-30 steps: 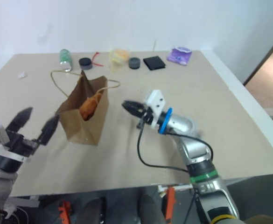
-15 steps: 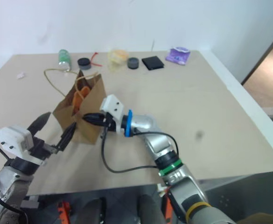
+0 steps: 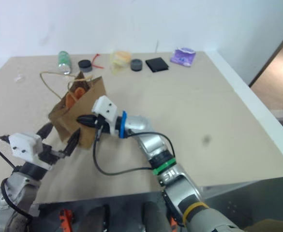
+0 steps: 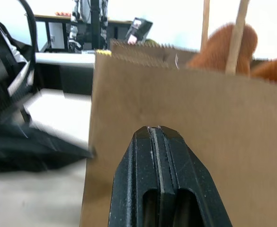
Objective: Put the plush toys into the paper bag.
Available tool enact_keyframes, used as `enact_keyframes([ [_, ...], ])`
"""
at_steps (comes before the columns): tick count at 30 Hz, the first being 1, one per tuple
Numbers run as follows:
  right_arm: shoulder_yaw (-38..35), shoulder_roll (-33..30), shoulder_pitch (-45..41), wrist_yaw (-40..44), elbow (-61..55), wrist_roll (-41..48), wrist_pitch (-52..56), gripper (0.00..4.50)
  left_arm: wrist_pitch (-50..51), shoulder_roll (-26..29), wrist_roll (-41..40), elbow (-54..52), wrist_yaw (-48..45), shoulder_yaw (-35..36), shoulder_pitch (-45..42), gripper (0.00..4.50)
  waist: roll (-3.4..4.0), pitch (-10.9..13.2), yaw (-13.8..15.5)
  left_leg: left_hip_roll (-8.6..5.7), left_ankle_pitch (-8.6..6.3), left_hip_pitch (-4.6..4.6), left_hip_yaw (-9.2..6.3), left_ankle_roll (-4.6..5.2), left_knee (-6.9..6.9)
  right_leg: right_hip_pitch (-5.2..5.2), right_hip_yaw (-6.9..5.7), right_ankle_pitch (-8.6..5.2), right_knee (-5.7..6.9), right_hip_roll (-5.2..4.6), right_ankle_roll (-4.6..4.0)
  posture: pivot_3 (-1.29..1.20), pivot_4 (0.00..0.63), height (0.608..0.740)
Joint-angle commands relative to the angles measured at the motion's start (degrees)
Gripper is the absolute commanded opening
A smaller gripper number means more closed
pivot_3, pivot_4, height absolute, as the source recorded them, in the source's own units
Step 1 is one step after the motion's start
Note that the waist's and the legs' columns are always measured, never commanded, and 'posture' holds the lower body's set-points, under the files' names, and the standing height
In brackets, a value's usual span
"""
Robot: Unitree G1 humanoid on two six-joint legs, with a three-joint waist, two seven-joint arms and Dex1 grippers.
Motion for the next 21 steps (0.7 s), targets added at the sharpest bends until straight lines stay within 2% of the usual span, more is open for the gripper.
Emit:
enact_keyframes([
  [1,-1.4,0.8,-1.3,-0.1,-1.7,0.1,-1.1,0.07,-0.8,-0.7,0.7,0.7,0.6,0.0,-1.5,4.50,0.00,0.0,0.0,0.00,0.00,-0.01,0.00,0.00,0.00,0.00,0.00,0.00,0.00,0.00,0.00,0.00,0.150,0.740],
  [7,-2.1,0.7,-1.4,-0.1,-3.1,0.7,-0.6,0.07,-0.9,-0.6,2.0,2.5,-0.1,-0.9,-2.8,4.50,0.00,0.0,0.0,0.00,0.00,-0.01,0.00,0.00,-0.02,0.00,0.00,0.00,0.00,0.00,0.00,0.00,0.150,0.740],
  [21,-1.6,0.3,-0.9,0.9,-7.2,0.8,1.3,0.07,-0.9,-1.2,3.2,9.6,0.3,-2.7,-11.9,4.50,0.00,0.0,0.0,0.00,0.00,-0.02,-0.01,0.00,-0.03,0.00,-0.01,0.00,0.01,0.02,0.01,0.00,0.150,0.740],
])
